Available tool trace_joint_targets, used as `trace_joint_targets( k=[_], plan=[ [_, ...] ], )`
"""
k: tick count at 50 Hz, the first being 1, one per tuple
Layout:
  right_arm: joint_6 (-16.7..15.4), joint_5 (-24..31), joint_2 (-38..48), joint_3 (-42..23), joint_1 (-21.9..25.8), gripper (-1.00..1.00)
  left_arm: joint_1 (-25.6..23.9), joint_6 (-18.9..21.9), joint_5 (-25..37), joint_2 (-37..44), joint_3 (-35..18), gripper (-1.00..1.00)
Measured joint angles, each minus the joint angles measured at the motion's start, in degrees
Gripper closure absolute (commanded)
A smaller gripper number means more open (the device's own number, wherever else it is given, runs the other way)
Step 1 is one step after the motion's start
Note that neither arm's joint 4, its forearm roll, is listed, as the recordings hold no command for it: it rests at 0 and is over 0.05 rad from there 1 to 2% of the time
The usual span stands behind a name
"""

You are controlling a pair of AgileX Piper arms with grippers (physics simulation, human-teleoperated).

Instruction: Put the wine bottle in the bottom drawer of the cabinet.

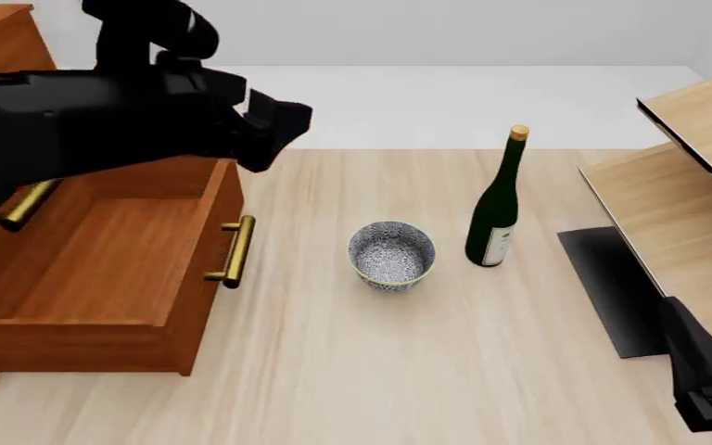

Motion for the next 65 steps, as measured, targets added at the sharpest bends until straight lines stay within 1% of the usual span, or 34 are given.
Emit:
trace_joint_targets(
  k=[19, 35, 51, 65],
  plan=[
    [0.03, -0.72, 0.72, 0.00, -0.11, -1.00, -4.95, 2.00, -2.94, 7.42, -5.32, -1.00],
    [-0.04, -0.55, 0.65, -0.01, -0.04, -1.00, -7.73, 5.38, -4.98, 13.97, -10.60, -1.00],
    [0.20, -0.13, 0.26, 0.00, -0.24, -1.00, -9.97, 6.33, -4.71, 21.43, -19.32, -1.00],
    [0.36, -0.30, 0.46, -0.02, -0.20, -1.00, -11.07, 6.65, -1.48, 27.32, -29.74, -1.00]
  ],
)
